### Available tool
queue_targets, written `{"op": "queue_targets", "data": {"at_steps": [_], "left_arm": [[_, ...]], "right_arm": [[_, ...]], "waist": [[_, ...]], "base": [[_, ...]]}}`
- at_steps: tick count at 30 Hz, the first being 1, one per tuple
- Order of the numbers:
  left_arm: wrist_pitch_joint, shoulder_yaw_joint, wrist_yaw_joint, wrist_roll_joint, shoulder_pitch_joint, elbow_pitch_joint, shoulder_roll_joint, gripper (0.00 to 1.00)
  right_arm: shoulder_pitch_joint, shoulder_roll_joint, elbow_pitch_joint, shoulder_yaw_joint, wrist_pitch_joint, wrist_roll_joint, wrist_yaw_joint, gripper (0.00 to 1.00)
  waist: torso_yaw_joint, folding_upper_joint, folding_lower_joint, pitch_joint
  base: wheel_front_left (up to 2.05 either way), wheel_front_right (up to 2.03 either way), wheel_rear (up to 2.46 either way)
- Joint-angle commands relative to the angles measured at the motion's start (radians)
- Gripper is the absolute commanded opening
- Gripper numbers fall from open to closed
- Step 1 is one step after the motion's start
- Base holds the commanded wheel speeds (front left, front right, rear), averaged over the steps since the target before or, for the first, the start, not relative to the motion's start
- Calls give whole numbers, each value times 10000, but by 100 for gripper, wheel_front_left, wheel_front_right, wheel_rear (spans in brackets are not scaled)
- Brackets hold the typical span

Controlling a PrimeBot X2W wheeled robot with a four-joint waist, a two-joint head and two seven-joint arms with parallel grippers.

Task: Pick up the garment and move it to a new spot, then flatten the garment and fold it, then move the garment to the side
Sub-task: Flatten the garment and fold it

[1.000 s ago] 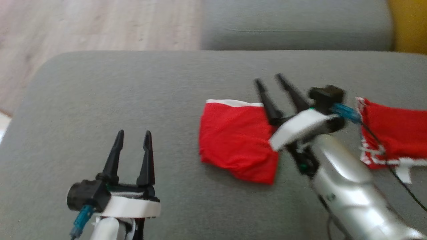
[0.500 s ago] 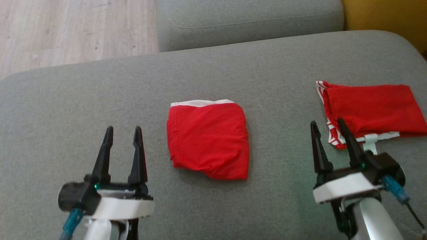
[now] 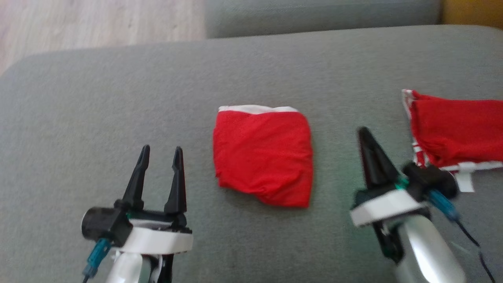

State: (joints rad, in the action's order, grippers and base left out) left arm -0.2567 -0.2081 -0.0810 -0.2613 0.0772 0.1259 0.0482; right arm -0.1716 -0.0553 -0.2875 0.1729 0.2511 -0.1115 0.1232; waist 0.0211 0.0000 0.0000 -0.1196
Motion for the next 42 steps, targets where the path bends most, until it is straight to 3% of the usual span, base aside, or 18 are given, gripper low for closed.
{"op": "queue_targets", "data": {"at_steps": [1, 10, 15, 19, 24, 31, 38, 42], "left_arm": [[-51, 215, -31, 57, 457, -277, 20, 100], [-51, -336, -37, -127, 865, -137, 20, 100], [-51, -505, -21, -158, 956, -75, 20, 100], [-51, -449, 6, -157, 1037, -57, 20, 100], [-51, -348, 12, -147, 991, -22, 20, 100], [-51, -386, 48, -213, 765, 5, 20, 100], [-51, -449, 101, -259, 610, -2, 20, 100], [-51, -343, 123, -217, 518, -21, 20, 100]], "right_arm": [[-620, 50, 106, 426, 106, 95, 75, 0], [-3090, 50, -3278, 1508, 80, 173, 75, 0], [-3990, 50, -5594, 1672, -72, -225, 75, 0], [-4301, 50, -6579, 2124, -59, -778, 75, 0], [-4379, 50, -6344, 2797, 86, -1382, 75, 0], [-3594, 51, -4616, 4497, 103, -2102, 75, 0], [-3132, 51, -5126, 6603, -721, -3004, 75, 0], [-3384, 51, -5199, 6932, -575, -3437, 75, 0]], "waist": [[378, 0, 0, -351], [1479, 0, 0, -1053], [1852, 0, 0, -1169], [1994, 0, 0, -1144], [2006, 0, 0, -923], [1936, 0, 0, -514], [1955, 0, 0, -258], [1773, 0, 0, -184]], "base": [[0, 0, 0], [0, 0, 0], [0, 0, 0], [0, 0, 0], [0, 0, 0], [0, 0, 0], [0, 0, 0], [0, 0, 0]]}}
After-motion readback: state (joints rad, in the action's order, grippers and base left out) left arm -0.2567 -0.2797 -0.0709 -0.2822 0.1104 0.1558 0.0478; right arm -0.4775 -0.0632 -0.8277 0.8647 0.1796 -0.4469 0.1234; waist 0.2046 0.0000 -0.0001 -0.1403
